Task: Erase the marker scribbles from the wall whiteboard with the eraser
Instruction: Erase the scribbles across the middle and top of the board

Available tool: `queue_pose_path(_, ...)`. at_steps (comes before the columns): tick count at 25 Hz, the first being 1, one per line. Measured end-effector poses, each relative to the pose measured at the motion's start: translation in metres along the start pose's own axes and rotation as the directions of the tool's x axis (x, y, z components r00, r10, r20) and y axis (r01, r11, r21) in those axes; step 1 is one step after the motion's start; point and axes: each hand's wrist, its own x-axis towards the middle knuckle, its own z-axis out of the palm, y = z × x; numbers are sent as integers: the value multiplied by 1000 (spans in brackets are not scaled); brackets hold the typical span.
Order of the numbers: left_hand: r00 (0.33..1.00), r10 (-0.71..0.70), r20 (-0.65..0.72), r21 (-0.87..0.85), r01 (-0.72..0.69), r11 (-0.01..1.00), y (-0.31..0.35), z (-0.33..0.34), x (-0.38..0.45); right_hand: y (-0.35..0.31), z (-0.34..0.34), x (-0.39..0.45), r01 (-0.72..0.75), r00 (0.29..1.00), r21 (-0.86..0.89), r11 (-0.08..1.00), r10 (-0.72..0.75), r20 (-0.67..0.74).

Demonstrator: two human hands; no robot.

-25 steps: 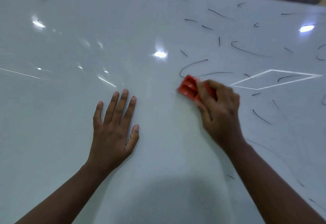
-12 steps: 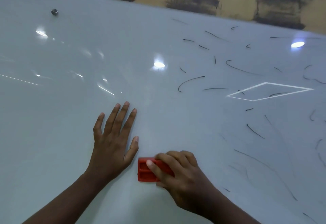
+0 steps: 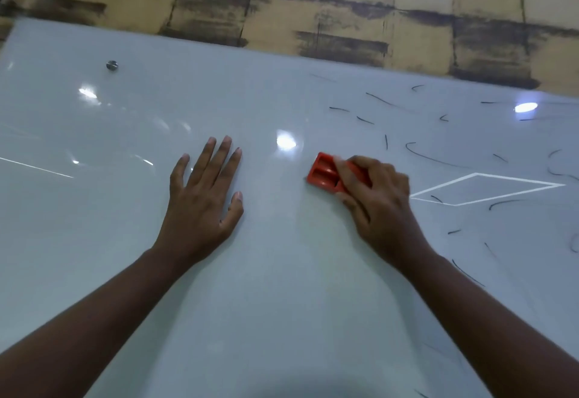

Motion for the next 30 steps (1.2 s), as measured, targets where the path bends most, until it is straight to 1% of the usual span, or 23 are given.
queue_pose_path(2, 1000, 2, -21, 6, -1, 1000, -2, 5, -2, 16, 0, 12, -123, 991, -14, 992, 122, -60)
queue_pose_path(4, 999, 10, -38, 13, -10, 1000, -3, 9, -3, 16, 3, 17, -229, 966, 4, 973, 228, -118)
queue_pose_path(6, 999, 12, -44, 10, -11, 1000, -3, 10, -3, 1, 10, 18, -295, 939, 16, 955, 293, -178)
queue_pose_path(7, 999, 10, -44, 8, -10, 1000, -3, 10, -2, -9, 13, 16, -299, 936, 15, 954, 296, -189)
queue_pose_path(9, 999, 6, -39, 10, -6, 1000, -2, 9, -1, -33, 20, 7, -233, 960, 8, 973, 231, -159)
queue_pose_path(11, 1000, 0, -27, 11, 1, 1000, 0, 7, -1, -54, 25, -7, -105, 990, 20, 994, 106, -88)
queue_pose_path(13, 1000, -3, -8, 7, 3, 1000, -1, 6, -2, -68, 27, -19, 8, 1000, 48, 999, -8, -14)
queue_pose_path(16, 1000, 4, 3, 0, -4, 1000, -1, 5, -2, -71, 26, -27, 147, 987, 71, 987, -151, 59)
queue_pose_path(19, 1000, 9, -10, 6, -9, 1000, -1, 6, -3, -48, 18, -16, 307, 942, 86, 948, -315, 114)
queue_pose_path(20, 1000, 9, -19, 7, -9, 1000, -1, 7, -3, -36, 16, -8, 327, 935, 83, 941, -335, 114)
queue_pose_path(21, 1000, 7, -28, 8, -7, 1000, -2, 7, -3, -22, 13, 1, 318, 941, 70, 945, -324, 99)
queue_pose_path(23, 999, 3, -46, 10, -3, 1000, -1, 8, -3, 7, 7, 20, 228, 973, 3, 974, -228, 45)
queue_pose_path(25, 998, 2, -59, 9, -2, 1000, 0, 8, -2, 37, 0, 38, 75, 996, -75, 994, -79, -48)
queue_pose_path(26, 998, -1, -65, 10, 1, 1000, 1, 7, -1, 49, -2, 45, -14, 996, -93, 996, 6, -94)
queue_pose_path(28, 997, -2, -73, 12, 3, 1000, 3, 7, 0, 62, -2, 55, -206, 969, -103, 973, 188, -160)
queue_pose_path(30, 996, 1, -88, 17, 1, 1000, 2, 6, 0, 55, 2, 66, -409, 894, -78, 909, 382, -232)
